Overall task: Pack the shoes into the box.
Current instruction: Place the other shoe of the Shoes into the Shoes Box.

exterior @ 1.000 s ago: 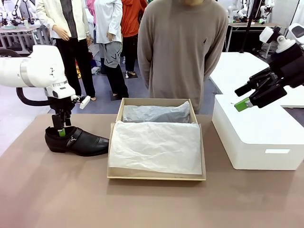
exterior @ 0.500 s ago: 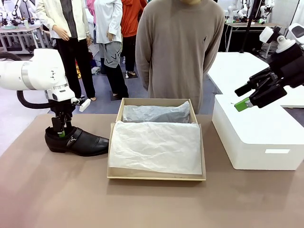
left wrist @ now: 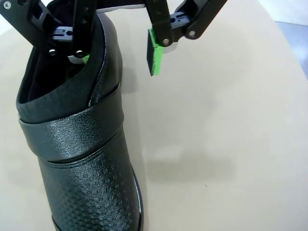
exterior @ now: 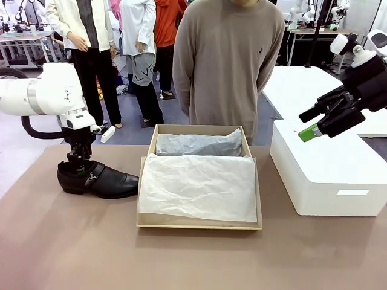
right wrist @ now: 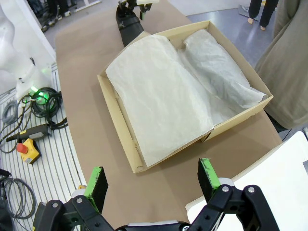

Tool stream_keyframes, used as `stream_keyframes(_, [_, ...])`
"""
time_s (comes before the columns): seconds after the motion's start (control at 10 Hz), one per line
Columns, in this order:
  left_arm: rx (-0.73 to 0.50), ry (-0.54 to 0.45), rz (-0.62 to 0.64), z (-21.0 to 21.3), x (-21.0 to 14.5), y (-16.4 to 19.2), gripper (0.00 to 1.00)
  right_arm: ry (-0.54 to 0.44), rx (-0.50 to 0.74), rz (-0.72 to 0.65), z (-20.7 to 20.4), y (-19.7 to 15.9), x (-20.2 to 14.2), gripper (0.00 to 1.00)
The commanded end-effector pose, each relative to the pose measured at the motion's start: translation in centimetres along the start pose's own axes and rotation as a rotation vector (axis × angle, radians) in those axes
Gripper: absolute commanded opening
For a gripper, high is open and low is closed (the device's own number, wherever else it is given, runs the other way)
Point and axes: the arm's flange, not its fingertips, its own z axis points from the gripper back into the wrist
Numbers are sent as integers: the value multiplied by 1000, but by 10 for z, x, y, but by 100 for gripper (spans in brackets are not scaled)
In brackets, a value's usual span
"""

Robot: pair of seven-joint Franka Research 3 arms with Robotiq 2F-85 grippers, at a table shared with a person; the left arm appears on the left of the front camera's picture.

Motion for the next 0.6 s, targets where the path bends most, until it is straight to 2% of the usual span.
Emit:
stream_keyframes(0.0, [-12, -25, -22, 1, -4, -3, 0, -32, 16, 21, -1, -3, 1, 100])
stream_keyframes(0.5, [2, -3, -36, 6, -4, -6, 0, -32, 16, 21, -1, -3, 1, 100])
